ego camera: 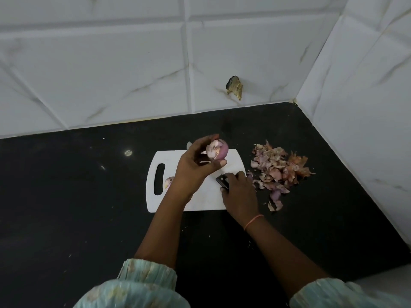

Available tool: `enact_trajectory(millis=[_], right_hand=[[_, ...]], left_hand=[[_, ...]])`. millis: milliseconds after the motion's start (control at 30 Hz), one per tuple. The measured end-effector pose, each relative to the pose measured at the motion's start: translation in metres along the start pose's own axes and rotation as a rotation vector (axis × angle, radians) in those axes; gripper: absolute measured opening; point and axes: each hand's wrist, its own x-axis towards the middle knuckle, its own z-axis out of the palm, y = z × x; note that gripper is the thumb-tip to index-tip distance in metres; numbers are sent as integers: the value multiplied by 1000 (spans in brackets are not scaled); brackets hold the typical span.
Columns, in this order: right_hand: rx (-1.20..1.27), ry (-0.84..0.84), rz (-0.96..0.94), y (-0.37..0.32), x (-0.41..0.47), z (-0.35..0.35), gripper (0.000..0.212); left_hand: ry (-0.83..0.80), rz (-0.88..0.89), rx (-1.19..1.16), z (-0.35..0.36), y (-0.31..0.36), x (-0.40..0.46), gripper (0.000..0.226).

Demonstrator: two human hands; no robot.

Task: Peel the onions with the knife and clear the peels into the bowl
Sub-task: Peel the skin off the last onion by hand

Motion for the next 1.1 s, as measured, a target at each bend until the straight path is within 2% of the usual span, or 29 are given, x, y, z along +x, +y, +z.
enact_trajectory(millis=[67, 200, 300, 400, 567, 700, 867, 1000, 1100], right_hand=[[187, 60, 7, 3, 6, -12, 36], [839, 345, -69, -12, 6, -73, 29], [1106, 274, -223, -28, -3, -114, 35], [1093, 254, -313, -41, -8, -125, 38], [921, 441, -413, -43, -6, -135, 31], [772, 558, -467, -40, -8, -141, 18], [766, 561, -413, -33, -6, -145, 5], [899, 488, -245, -29, -1, -145, 10], [750, 614, -209, -8, 7, -139, 13]], left_hand=[[24, 51, 48, 0, 7, 0, 62], [58, 129, 67, -2, 24, -3, 62], [72, 244, 124, -3, 38, -4, 63], [99, 345, 197, 4, 50, -8, 57], [184, 474, 287, 13, 63, -14, 55], [170, 484, 335, 13, 70, -15, 52], [82, 377, 222, 12, 63, -16, 60], [3, 210, -21, 15, 61, -19, 64], [-9, 150, -172, 19, 63, -20, 65]])
